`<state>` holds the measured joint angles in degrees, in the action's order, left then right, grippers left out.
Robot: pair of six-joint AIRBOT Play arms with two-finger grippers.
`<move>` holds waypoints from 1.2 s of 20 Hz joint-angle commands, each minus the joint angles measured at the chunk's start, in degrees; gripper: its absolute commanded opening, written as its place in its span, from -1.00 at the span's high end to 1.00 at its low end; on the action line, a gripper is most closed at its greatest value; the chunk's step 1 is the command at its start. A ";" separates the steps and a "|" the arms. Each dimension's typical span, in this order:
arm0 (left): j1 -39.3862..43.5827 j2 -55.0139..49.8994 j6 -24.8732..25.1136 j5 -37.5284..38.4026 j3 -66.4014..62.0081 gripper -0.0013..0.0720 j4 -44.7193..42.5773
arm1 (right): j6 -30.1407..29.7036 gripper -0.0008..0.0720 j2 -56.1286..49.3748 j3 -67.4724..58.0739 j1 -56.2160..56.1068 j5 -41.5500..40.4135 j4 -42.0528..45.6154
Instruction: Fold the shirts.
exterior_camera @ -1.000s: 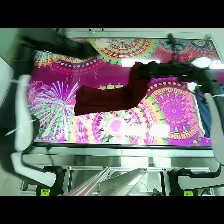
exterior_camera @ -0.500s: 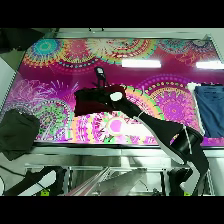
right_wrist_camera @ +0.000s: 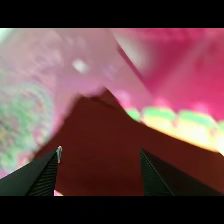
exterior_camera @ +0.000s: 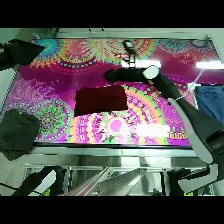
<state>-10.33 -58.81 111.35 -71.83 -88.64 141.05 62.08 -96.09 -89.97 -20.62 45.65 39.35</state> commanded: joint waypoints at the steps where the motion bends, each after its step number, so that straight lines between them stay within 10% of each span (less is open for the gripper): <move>1: -0.07 -1.16 0.22 -0.44 0.87 0.92 -0.07 | 13.03 -0.52 -3.08 0.04 12.44 18.80 11.17; 5: -0.07 -2.89 0.22 -0.42 0.87 0.92 -0.04 | 10.69 -0.82 -13.53 0.04 17.00 25.55 0.39; 16: -0.07 -4.83 0.72 -3.43 0.87 0.92 -0.52 | 0.48 -0.73 -26.18 -0.24 5.33 19.50 -30.80; 18: -0.07 -4.83 0.72 -3.82 0.87 0.92 -0.52 | -4.22 0.77 -26.08 -1.55 4.44 22.16 -37.22; 24: -0.07 -4.83 0.70 -4.92 0.87 0.92 -0.50 | -1.14 0.93 -13.57 -4.24 8.26 17.49 -33.99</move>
<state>-10.35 -63.61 111.98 -76.07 -87.77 140.53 59.05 -115.79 -93.36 -14.37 66.37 4.03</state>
